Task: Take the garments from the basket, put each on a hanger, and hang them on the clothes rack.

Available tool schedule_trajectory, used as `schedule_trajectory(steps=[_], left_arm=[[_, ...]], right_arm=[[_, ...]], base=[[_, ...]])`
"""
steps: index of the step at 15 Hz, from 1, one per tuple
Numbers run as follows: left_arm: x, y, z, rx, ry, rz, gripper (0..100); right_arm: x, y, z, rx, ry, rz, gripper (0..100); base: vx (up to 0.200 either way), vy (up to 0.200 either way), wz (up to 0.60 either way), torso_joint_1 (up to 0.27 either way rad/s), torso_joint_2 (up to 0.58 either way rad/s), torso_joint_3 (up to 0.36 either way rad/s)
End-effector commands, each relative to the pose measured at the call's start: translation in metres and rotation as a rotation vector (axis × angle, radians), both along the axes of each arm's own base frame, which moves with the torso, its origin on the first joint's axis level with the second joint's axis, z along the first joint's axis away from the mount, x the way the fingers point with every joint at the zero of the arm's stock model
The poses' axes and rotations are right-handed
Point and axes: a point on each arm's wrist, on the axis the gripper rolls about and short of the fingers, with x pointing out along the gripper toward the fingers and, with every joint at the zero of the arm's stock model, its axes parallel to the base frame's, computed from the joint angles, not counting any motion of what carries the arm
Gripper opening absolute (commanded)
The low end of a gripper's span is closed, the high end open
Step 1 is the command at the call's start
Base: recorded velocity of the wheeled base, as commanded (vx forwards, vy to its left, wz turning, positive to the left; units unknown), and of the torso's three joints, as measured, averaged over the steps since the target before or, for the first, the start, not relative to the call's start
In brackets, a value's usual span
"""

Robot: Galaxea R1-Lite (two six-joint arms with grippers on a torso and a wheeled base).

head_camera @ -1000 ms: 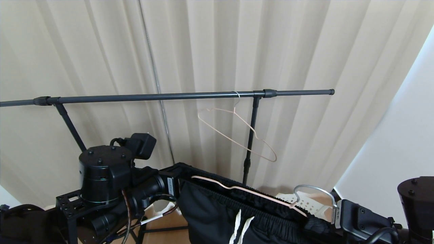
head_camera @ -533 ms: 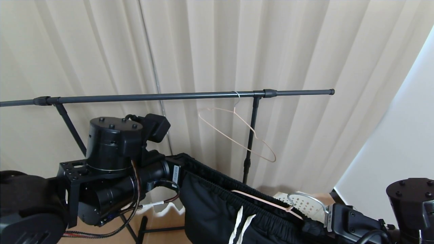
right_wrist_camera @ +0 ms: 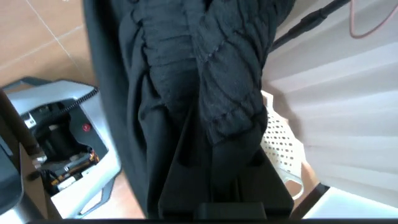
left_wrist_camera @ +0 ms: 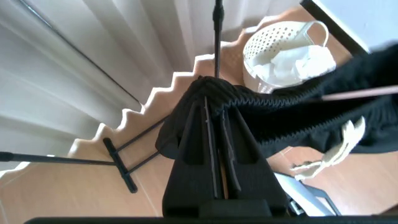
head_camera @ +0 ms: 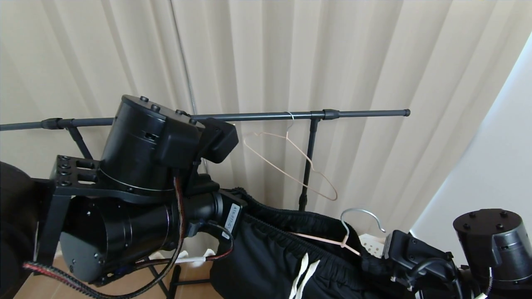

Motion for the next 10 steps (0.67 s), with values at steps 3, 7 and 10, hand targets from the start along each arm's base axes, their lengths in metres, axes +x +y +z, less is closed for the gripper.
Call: schedule_trajectory(steps=[3, 7, 10], left_arm=[[-0.017, -0.008, -0.002, 0.038, 0.024, -0.059, 0], [-0.025, -0.013, -0.008, 0.079, 0.059, -0.094, 0], [-0.029, -0.016, -0.007, 0.069, 0.075, -0.097, 0]], right_arm=[[0.006, 0.006, 0.011, 0.132, -0.077, -0.034, 0], [0.005, 0.012, 0.014, 0.196, -0.091, -0.035, 0], [0.007, 0.014, 0.017, 0.244, -0.100, -0.052, 0]], base=[[0.000, 0.000, 0.00, 0.000, 0.00, 0.000], [0.000, 0.000, 0.00, 0.000, 0.00, 0.000], [0.000, 0.000, 0.00, 0.000, 0.00, 0.000]])
